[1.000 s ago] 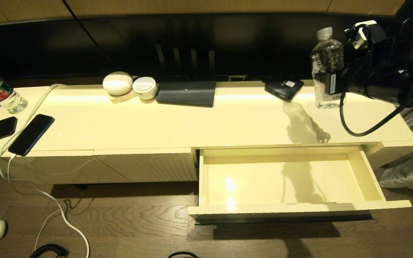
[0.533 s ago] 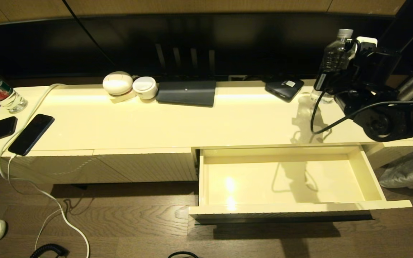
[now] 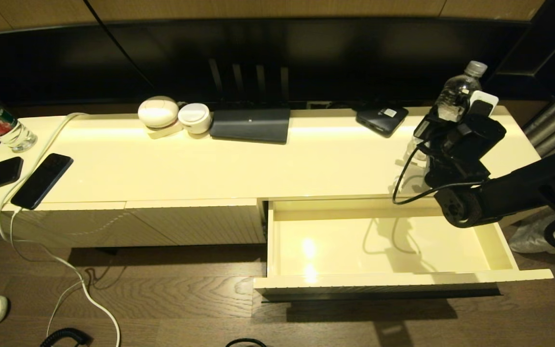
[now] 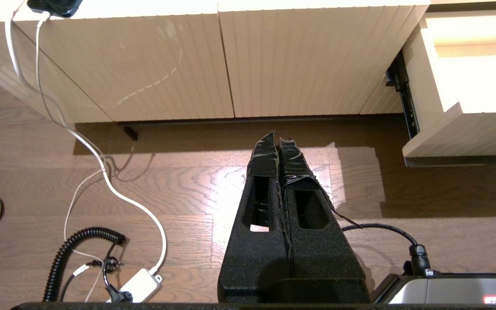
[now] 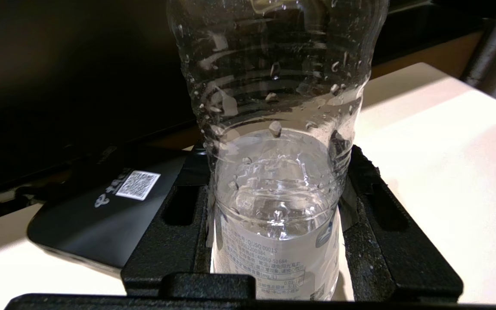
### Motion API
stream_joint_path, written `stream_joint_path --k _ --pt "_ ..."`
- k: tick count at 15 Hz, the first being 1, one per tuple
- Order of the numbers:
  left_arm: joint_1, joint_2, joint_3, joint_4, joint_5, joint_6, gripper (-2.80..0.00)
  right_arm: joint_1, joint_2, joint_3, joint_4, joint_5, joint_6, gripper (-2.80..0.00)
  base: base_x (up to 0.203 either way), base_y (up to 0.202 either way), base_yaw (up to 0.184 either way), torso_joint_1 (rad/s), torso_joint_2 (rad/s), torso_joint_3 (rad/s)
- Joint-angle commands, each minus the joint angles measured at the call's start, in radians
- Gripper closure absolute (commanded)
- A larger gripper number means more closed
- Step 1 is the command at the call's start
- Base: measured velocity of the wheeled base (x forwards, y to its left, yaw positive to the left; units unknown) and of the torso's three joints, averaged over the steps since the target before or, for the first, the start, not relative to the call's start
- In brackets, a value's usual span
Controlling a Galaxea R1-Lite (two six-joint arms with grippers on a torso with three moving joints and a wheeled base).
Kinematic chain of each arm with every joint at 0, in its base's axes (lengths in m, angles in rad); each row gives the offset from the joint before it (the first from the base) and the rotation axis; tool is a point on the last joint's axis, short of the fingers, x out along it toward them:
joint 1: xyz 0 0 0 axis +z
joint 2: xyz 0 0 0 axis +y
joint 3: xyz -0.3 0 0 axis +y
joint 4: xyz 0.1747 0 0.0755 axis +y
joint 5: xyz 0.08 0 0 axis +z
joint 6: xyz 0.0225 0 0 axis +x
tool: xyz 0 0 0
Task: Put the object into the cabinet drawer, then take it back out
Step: Take the mineral water out of the drawer and put it on the table
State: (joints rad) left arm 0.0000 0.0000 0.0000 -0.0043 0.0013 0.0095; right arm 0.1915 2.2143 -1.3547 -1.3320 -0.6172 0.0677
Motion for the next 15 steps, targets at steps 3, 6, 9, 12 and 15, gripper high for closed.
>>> stream_joint_path --k 3,6,9,12,15 --pt "0.0 0.0 0.002 0.0 0.0 0.0 0.0 0.023 0.071 0.011 -0.115 -0.015 -0.033 0.0 0.0 0.0 0.0 0.0 0.0 0.0" --pt "0.0 0.0 0.002 0.0 0.0 0.0 0.0 0.023 0.091 0.011 -0.194 -0.015 -0.094 0.0 0.0 0.0 0.0 0.0 0.0 0.0" --pt "0.0 0.0 0.003 0.0 0.0 0.0 0.0 0.023 0.102 0.014 -0.198 -0.015 -0.114 0.0 0.0 0.0 0.0 0.0 0.0 0.0" --pt "0.0 0.0 0.002 0.0 0.0 0.0 0.0 0.023 0.126 0.005 -0.198 -0.015 -0.123 0.0 0.0 0.0 0.0 0.0 0.0 0.0" --pt "0.0 0.0 0.002 0.0 0.0 0.0 0.0 0.023 0.111 0.002 -0.198 -0.013 -0.132 -2.8 0.0 0.0 0.0 0.0 0.0 0.0"
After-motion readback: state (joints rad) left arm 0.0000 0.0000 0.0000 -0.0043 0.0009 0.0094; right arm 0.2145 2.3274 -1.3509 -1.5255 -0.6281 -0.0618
